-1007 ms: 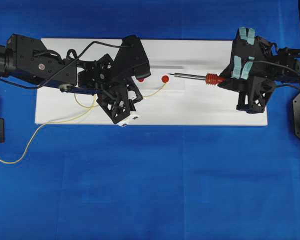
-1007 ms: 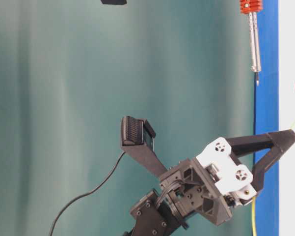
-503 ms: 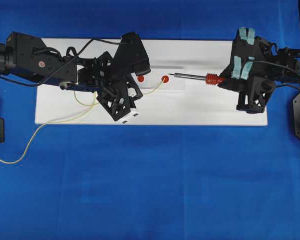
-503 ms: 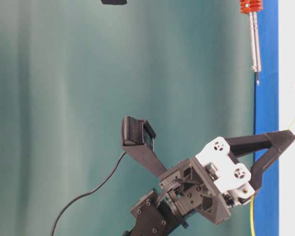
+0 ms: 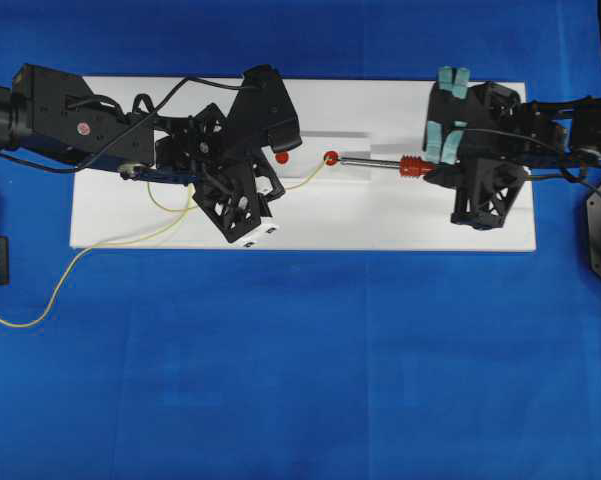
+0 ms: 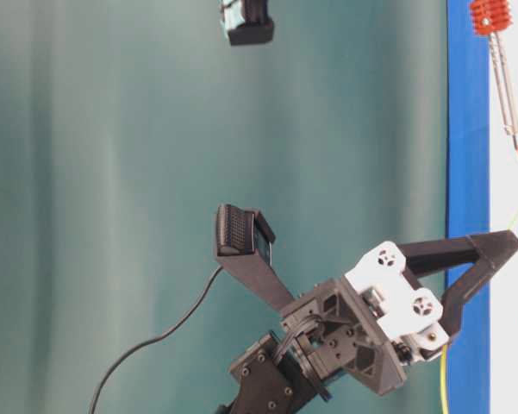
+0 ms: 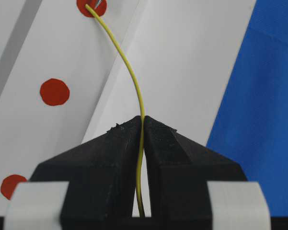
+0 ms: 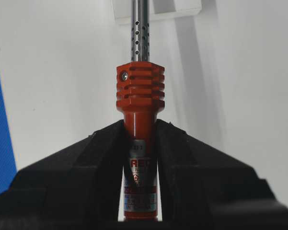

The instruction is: Touch the tip of the soldering iron to the tip of the solder at the mark.

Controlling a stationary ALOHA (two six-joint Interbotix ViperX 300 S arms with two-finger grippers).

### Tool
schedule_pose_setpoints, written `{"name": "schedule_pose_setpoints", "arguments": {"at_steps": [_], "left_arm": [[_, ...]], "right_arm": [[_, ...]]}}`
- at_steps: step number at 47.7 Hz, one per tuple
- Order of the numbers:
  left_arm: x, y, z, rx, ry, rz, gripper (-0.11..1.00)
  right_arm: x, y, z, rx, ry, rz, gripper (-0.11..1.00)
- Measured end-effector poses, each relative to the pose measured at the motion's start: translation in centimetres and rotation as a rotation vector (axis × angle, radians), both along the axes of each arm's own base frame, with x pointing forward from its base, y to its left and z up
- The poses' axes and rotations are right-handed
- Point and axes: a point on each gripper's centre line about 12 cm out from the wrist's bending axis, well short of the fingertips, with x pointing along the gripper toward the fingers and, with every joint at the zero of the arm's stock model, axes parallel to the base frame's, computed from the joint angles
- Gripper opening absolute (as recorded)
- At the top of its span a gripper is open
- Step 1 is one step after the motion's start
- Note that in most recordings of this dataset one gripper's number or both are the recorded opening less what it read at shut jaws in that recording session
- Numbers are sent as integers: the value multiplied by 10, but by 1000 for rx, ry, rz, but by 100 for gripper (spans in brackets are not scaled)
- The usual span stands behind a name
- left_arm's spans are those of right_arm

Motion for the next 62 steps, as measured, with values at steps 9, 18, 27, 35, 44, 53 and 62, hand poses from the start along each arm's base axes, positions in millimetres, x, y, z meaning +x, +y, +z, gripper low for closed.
{"name": "schedule_pose_setpoints", "arguments": {"at_steps": [9,18,27,35,44,53,62], "left_arm": [[0,-1,0,0,2,-2,1],[0,-1,0,0,0,-3,1],[0,-1,0,-1,1,-1,1],[0,-1,0,0,2,-3,1],[0,-1,0,-1,1,-2,1],[0,-4,0,1,2,-10,1],[0,-6,0,1,0,-15,1]], "right_arm": [[1,0,-1,1,4,0,6],[-1,0,-2,5,21,1,6],[-2,1,-4,10,37,3,6],[-2,1,-3,10,37,2,6],[-2,1,-3,9,36,1,6],[-2,1,-4,8,37,2,6],[-2,1,-4,9,39,2,6]]}}
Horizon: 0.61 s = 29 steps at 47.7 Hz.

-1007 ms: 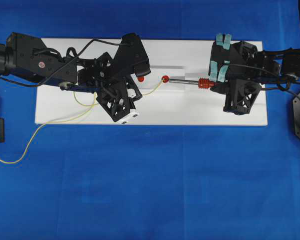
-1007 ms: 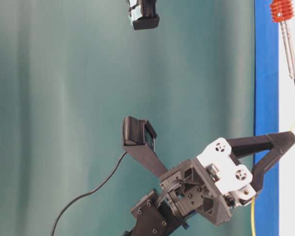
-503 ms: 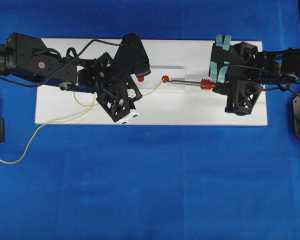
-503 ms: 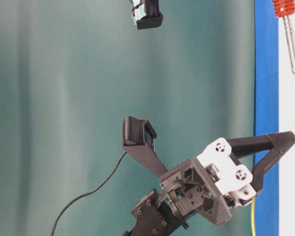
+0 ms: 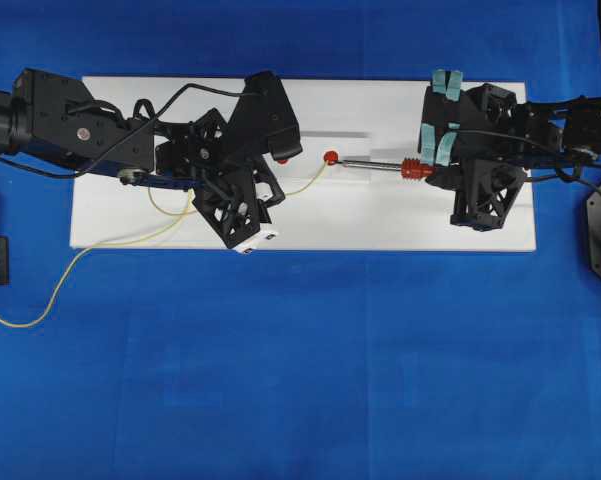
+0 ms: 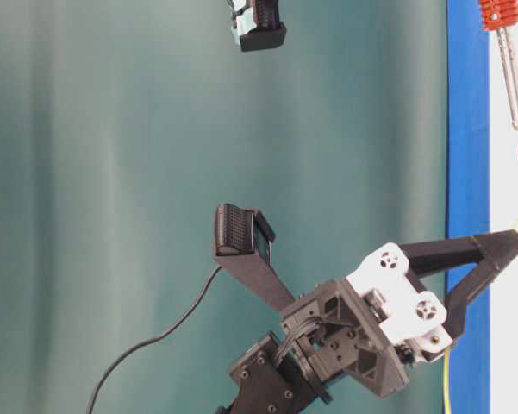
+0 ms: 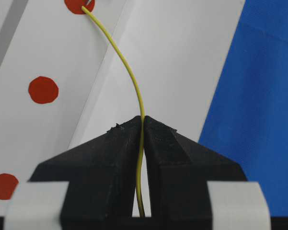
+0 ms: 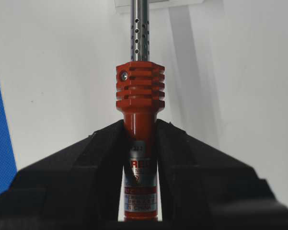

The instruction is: Touch the tip of the soldering iron to the tip of the solder at the mark.

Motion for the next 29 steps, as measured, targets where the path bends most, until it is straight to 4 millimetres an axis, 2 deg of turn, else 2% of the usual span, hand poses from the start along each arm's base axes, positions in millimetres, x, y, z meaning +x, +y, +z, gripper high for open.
{"name": "schedule_pose_setpoints", "arguments": {"at_steps": [29], "left_arm": [[0,0,0,1,-1,-1,1]], "right_arm": [[2,-2,0,-2,-7,-5,6]]}}
